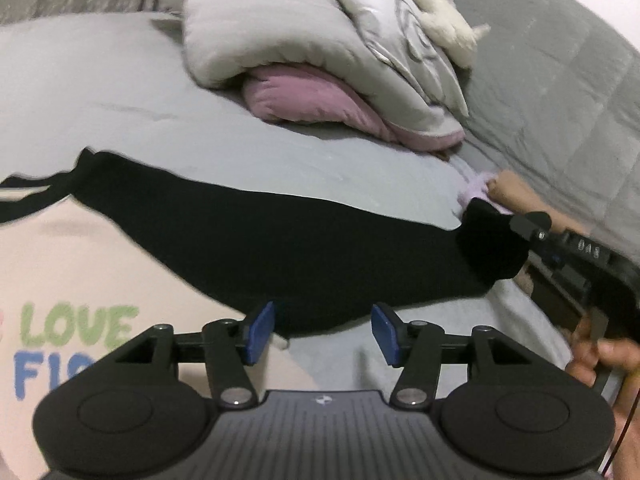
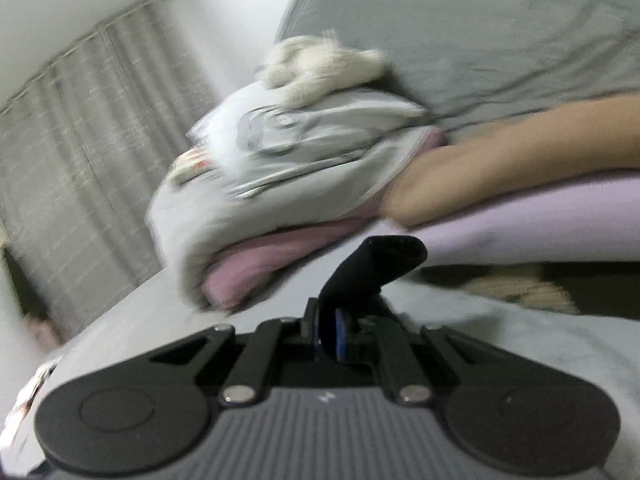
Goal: Fold clothes
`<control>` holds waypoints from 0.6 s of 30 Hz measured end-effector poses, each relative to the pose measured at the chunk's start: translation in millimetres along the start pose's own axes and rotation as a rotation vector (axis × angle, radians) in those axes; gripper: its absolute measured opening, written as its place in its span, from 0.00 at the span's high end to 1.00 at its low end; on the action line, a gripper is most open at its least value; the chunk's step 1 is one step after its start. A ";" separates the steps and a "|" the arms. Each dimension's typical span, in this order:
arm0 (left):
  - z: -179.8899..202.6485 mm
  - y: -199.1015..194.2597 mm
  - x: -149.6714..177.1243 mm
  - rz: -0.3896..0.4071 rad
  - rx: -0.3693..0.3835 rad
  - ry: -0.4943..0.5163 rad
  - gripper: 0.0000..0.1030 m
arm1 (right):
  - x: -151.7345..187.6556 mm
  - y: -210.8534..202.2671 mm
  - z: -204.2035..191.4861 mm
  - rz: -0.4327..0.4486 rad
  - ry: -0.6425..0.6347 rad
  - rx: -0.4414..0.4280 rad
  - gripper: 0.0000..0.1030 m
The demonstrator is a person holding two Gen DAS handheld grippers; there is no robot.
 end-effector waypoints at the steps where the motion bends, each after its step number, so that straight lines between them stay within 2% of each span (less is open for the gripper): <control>1: -2.0 -2.5 -0.2 0.004 0.001 -0.013 0.48 | 2.5 -0.2 -5.6 -0.008 -0.012 -0.012 0.93; 4: -15.0 -16.5 2.1 0.029 0.004 -0.078 0.47 | 15.3 -0.4 -32.8 -0.046 -0.066 -0.066 0.93; 8: -30.4 -29.5 6.2 0.044 -0.015 -0.111 0.45 | 37.3 -0.6 -68.9 -0.102 -0.127 -0.129 0.93; 18: -74.9 -62.0 31.1 0.074 -0.019 -0.246 0.30 | 86.0 -13.0 -132.7 -0.198 -0.253 -0.249 0.93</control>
Point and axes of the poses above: each gripper's, at about its wrist camera, not at the fingertips, and y roughly the way its jaws point, z to its right, x to its underside, the point moved 9 cm from there along y, roughly the way its jaws point, and after that the axes turned 7 degrees about y, right-handed, at the moved point
